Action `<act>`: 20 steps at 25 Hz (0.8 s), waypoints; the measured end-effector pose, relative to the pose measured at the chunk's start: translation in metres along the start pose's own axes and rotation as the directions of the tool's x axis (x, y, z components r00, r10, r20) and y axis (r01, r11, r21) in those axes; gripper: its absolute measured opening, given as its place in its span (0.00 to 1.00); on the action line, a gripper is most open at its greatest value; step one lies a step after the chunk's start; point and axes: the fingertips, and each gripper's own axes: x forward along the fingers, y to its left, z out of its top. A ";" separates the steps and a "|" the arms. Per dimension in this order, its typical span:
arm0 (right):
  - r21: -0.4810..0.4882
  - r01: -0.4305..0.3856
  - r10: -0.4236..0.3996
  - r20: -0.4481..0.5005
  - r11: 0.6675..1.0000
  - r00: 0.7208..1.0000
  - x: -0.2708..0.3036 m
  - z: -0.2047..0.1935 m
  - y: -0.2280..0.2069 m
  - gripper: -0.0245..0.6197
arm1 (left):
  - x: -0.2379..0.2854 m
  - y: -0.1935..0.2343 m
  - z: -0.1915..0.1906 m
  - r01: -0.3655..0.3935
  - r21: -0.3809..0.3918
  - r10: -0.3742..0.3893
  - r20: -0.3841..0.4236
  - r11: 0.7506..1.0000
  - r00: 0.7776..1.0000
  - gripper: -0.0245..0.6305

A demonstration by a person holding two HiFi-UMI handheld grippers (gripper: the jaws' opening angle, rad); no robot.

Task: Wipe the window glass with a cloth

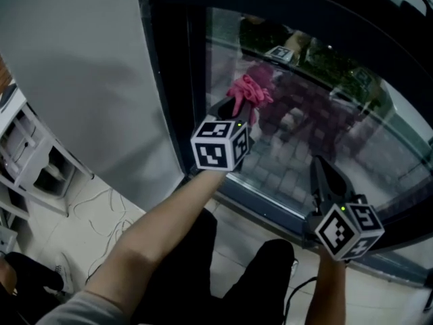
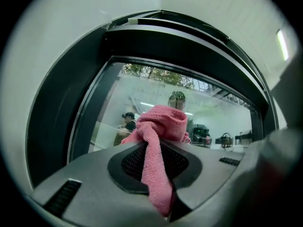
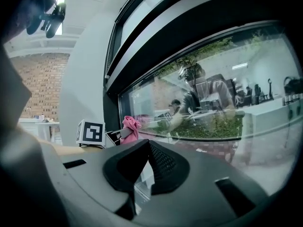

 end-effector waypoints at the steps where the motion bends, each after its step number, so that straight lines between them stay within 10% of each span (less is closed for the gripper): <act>1: -0.002 0.006 -0.006 0.001 1.000 1.000 -0.004 0.000 -0.002 0.05 | 0.000 -0.007 -0.002 0.007 -0.004 -0.007 -0.001 1.000 1.000 0.13; 20: 0.012 0.194 -0.194 -0.022 0.981 0.981 -0.091 -0.023 -0.079 0.05 | 0.005 -0.137 -0.043 0.157 -0.002 -0.157 -0.023 0.988 0.987 0.13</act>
